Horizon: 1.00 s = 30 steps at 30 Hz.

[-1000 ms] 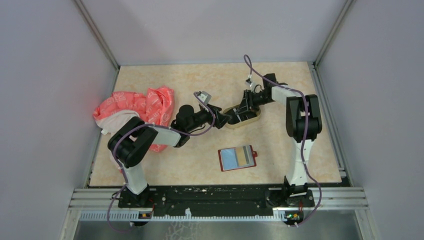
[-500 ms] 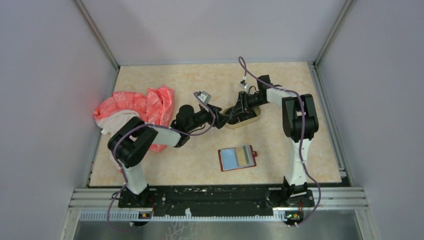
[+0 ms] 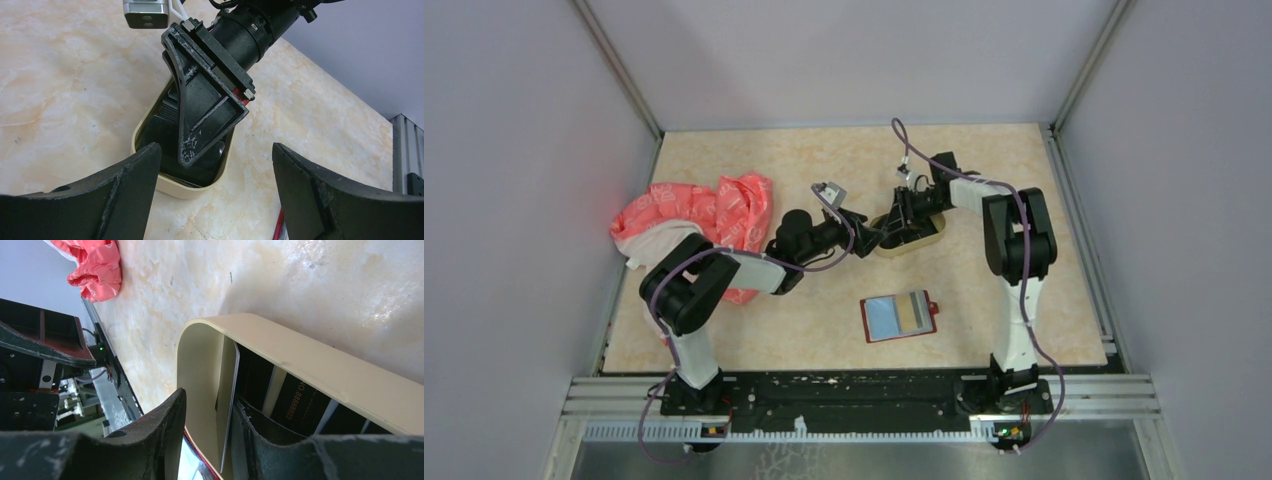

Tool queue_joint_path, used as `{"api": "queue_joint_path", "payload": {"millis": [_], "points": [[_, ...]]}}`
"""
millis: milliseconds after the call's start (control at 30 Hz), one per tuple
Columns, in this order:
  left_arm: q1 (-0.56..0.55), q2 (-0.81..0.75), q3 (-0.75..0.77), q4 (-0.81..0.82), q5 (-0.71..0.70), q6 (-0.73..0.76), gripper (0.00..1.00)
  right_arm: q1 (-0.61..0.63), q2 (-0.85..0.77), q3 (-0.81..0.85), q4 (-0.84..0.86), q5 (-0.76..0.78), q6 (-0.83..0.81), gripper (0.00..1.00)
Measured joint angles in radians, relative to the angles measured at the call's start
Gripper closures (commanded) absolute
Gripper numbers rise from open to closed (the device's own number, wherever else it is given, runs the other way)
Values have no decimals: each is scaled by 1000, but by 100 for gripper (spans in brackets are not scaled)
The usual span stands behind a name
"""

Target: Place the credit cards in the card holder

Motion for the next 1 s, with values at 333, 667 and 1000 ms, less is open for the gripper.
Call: {"api": "queue_joint_path", "payload": {"millis": [333,667,1000], "points": [[1,0,0,0,0,0,13,5,0,1,-9,3,-8,66],[1,2,0,0,0,0,13,-11,0,2,-11,-47,-7,68],[1,5,0,-1,0,0,13,-41,0,2,-18,-56,-7,70]]}}
